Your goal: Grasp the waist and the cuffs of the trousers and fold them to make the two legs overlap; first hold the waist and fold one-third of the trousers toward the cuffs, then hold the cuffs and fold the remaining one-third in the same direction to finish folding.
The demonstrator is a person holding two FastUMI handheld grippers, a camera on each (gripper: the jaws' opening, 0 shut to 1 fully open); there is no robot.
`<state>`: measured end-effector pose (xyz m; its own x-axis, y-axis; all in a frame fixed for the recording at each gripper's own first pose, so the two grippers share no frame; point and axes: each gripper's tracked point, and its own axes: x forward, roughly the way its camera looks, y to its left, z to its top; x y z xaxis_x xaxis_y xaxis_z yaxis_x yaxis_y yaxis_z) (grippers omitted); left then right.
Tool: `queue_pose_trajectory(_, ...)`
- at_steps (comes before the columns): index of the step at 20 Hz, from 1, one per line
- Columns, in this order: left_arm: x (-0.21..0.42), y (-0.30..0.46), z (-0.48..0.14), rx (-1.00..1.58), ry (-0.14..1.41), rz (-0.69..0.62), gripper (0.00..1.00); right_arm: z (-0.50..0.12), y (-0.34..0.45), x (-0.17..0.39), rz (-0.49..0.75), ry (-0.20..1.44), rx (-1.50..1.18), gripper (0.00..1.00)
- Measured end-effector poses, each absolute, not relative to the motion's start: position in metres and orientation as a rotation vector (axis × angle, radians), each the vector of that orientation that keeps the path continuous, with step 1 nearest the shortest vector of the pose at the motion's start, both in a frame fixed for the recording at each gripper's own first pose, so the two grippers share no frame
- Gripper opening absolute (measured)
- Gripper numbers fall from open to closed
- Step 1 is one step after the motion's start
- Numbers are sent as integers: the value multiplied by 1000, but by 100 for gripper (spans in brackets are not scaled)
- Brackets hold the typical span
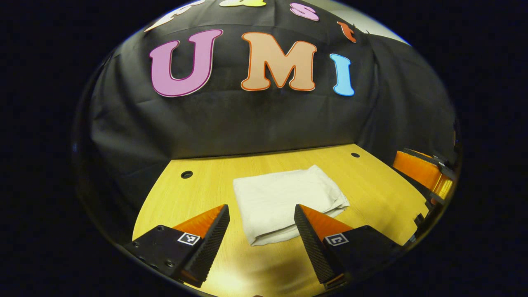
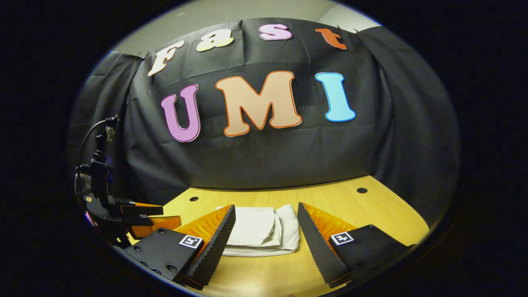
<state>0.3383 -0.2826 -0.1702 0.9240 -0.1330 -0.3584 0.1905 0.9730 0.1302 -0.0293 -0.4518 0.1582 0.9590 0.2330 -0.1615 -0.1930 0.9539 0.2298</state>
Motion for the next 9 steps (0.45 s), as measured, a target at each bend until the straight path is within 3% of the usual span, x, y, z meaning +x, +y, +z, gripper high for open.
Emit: queue_pose_trajectory(9, 331, -286, -168, 173, 353, -244, 94, 163, -462, -45, 154, 177, 212, 97)
